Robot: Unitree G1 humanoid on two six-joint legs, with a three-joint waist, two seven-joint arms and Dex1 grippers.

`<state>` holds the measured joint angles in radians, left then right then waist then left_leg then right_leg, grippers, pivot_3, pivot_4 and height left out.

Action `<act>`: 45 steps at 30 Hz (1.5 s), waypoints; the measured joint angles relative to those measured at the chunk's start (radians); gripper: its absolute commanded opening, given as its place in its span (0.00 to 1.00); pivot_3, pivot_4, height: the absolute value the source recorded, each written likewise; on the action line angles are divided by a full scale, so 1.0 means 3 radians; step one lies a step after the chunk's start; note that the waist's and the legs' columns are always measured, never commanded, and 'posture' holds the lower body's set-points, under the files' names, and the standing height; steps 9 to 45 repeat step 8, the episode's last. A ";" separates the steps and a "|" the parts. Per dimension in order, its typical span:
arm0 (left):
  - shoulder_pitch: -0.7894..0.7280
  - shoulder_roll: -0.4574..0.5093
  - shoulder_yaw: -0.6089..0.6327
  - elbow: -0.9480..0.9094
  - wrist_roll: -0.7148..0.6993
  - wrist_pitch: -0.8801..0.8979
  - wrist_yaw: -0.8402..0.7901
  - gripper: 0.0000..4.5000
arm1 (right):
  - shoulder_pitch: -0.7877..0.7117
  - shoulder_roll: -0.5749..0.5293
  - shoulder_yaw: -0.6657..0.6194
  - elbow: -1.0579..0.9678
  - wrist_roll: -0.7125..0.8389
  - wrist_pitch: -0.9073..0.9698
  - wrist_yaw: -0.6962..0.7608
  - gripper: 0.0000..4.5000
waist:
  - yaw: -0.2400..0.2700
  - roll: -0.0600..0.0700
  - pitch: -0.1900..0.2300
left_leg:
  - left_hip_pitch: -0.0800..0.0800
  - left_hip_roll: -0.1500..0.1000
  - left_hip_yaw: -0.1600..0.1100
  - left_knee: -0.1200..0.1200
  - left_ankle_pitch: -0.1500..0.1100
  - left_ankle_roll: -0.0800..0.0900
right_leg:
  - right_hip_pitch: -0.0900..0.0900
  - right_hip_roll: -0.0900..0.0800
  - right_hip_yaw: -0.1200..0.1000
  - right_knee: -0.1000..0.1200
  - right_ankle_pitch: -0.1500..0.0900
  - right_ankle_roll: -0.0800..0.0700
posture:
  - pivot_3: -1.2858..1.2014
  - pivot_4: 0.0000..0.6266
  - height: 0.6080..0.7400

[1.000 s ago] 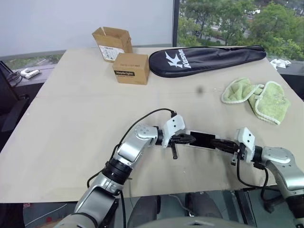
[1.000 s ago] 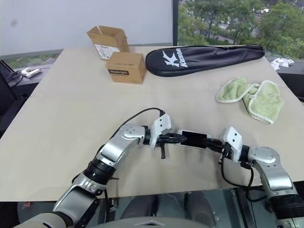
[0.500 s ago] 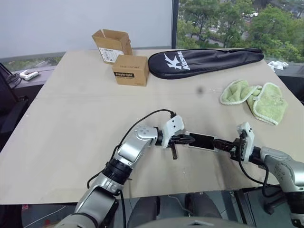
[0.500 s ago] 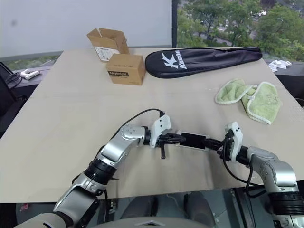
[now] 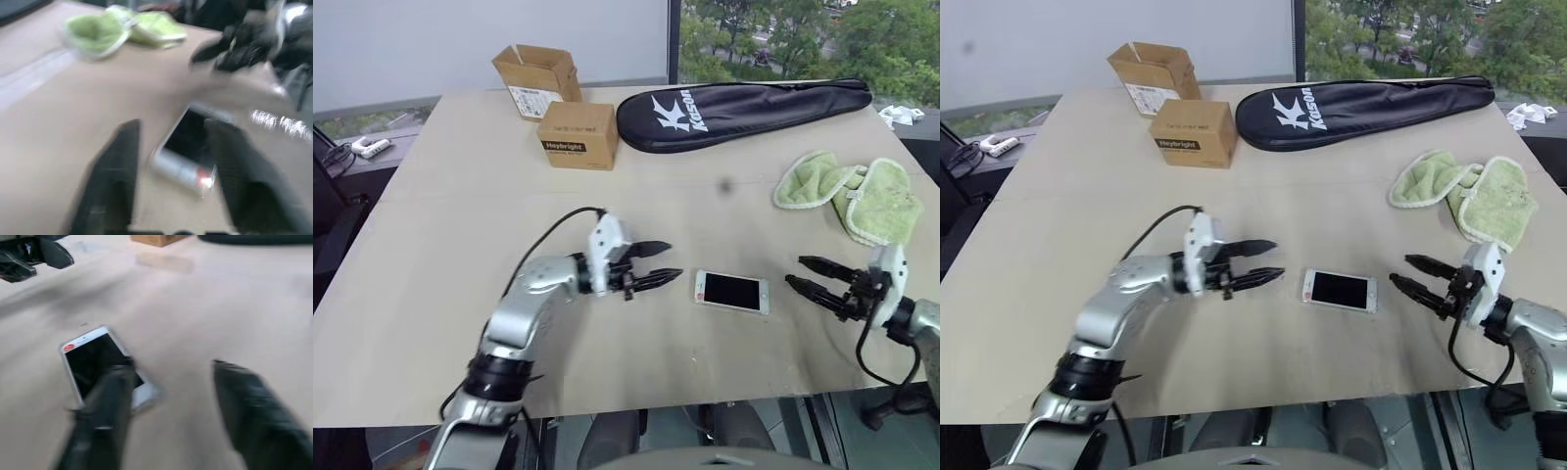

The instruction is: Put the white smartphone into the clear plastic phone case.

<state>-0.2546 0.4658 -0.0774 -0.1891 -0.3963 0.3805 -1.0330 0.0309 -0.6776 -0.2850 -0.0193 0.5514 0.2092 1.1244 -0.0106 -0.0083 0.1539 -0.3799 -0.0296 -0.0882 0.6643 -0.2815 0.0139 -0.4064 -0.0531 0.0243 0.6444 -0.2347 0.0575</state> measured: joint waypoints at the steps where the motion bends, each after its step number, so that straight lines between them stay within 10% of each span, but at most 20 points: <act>1: 0.0123 0.0084 0.0061 -0.0037 -0.0002 -0.0044 -0.0015 0.94 | 0.0002 -0.0064 -0.0004 0.0091 -0.0003 -0.0044 0.0099 0.97 | 0.0003 0.0000 0.0002 | -0.0001 -0.0001 0.0002 0.0000 0.0000 0.0001 | 0.0000 -0.0001 0.0001 -0.0001 0.0000 0.0000 | 0.52 0.24 1.00; 8: 0.0738 0.0536 0.0504 -0.0080 0.0004 -0.0262 -0.0041 0.99 | 0.0008 -0.0440 -0.0053 0.0800 -0.0118 -0.0450 0.0676 1.00 | 0.0012 0.0011 0.0022 | 0.0000 -0.0001 0.0005 0.0003 -0.0001 0.0004 | 0.0003 -0.0002 0.0003 -0.0005 0.0001 -0.0002 | 0.52 0.24 1.00; 45: 0.0738 0.0536 0.0504 -0.0080 0.0004 -0.0262 -0.0041 0.99 | 0.0008 -0.0440 -0.0053 0.0800 -0.0118 -0.0450 0.0676 1.00 | 0.0012 0.0011 0.0022 | 0.0000 -0.0001 0.0005 0.0003 -0.0001 0.0004 | 0.0003 -0.0002 0.0003 -0.0005 0.0001 -0.0002 | 0.52 0.24 1.00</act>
